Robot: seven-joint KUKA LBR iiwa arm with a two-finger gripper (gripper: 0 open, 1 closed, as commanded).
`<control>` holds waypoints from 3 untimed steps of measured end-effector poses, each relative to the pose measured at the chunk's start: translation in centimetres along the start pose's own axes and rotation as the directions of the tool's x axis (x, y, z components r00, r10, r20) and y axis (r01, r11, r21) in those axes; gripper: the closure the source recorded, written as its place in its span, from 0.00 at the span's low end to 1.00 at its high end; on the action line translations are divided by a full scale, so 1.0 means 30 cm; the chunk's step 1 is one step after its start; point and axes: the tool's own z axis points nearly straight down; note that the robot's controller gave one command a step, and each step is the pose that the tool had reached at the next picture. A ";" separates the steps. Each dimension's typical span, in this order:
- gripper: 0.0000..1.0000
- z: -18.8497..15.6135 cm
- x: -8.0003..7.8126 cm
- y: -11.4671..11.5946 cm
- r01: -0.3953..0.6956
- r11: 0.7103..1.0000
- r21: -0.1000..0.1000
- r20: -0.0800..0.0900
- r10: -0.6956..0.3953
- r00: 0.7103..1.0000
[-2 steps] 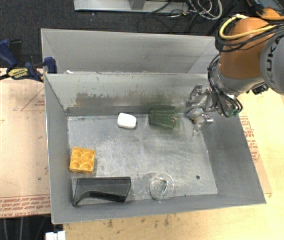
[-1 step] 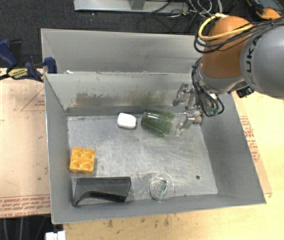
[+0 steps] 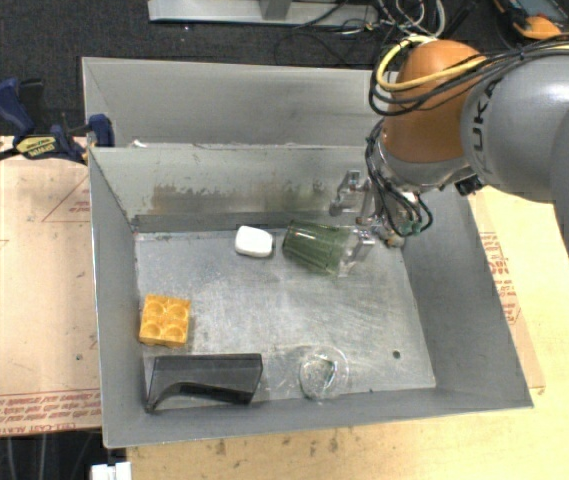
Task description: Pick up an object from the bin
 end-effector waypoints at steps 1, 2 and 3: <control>0.00 0.177 0.030 0.062 -0.218 0.976 0.000 0.001 0.218 0.976; 1.00 0.209 0.023 0.085 -0.139 0.990 -0.004 0.008 0.139 0.990; 1.00 0.209 0.023 0.085 -0.138 0.990 -0.004 0.008 0.138 0.990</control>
Offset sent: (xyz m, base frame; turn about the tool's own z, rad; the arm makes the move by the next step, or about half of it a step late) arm -0.0107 0.0241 -0.0701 0.1385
